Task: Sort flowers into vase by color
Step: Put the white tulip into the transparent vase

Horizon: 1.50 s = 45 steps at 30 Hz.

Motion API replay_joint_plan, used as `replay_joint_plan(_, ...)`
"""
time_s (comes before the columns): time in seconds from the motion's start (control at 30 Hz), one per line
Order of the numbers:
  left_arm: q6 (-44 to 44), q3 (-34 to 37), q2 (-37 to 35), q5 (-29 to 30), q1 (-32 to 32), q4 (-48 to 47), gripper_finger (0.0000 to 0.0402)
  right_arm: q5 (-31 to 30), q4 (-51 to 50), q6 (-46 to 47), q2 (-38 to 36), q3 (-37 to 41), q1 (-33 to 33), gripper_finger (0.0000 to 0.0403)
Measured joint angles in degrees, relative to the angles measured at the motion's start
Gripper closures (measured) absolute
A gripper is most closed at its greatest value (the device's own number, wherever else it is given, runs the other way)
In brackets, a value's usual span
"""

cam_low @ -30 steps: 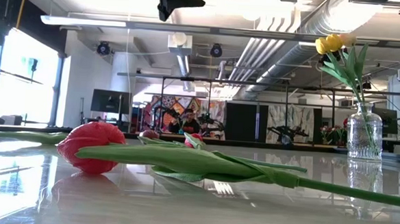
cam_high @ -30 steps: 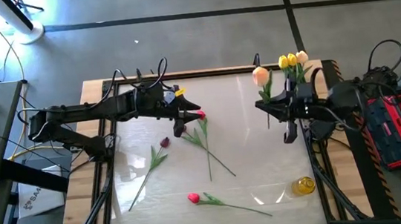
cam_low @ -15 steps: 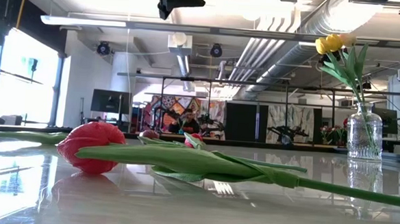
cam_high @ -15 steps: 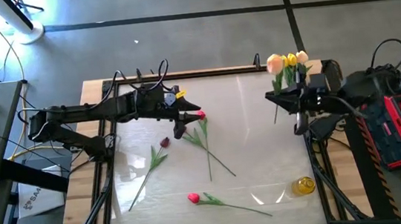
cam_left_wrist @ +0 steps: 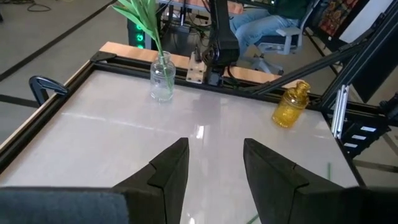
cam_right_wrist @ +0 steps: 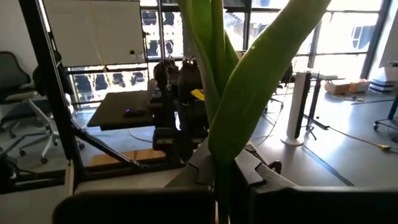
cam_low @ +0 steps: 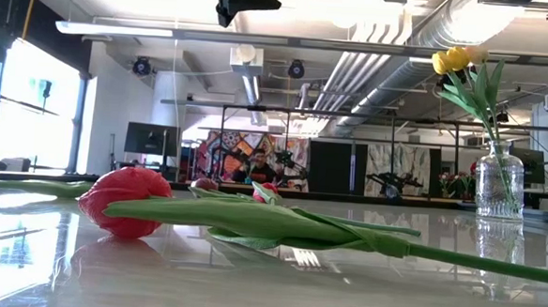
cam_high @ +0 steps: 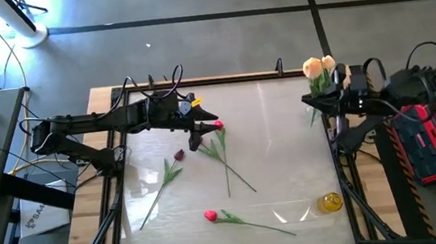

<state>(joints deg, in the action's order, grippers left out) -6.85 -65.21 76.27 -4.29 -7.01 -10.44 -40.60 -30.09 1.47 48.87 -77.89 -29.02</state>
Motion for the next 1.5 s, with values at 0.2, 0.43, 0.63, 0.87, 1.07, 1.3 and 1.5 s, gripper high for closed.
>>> replay_joint_plan(0.2, 0.0, 0.0, 0.0, 0.0, 0.0, 0.0, 0.0258, -4.54, -3.86, 3.74, -2.17, -0.04, 1.15, 0.0403)
replay_joint_plan(0.43, 0.0, 0.0, 0.0, 0.0, 0.0, 0.0, 0.0258, -5.66, -11.22, 8.85, -4.61, -0.04, 1.39, 0.0403)
replay_joint_plan(0.63, 0.0, 0.0, 0.0, 0.0, 0.0, 0.0, 0.0258, -7.49, -10.2, 9.12, -8.28, 4.01, 1.34, 0.0403)
replay_joint_plan(0.87, 0.0, 0.0, 0.0, 0.0, 0.0, -0.02, 0.0258, -12.93, 3.09, 7.11, -22.3, 20.62, 1.36, 0.0403)
replay_joint_plan(1.07, 0.0, 0.0, 0.0, 0.0, -0.01, -0.02, 0.0258, -23.32, 14.98, -2.54, -32.14, 35.26, 1.34, 0.0403)
replay_joint_plan(1.3, 0.0, 0.0, 0.0, 0.0, -0.02, -0.02, 0.0258, -34.21, 30.06, -17.05, -38.01, 47.28, 2.15, 0.0403)
replay_joint_plan(1.5, 0.0, 0.0, 0.0, 0.0, -0.02, -0.02, 0.0258, -34.8, 31.56, -18.86, -42.07, 51.97, 5.44, 0.0403)
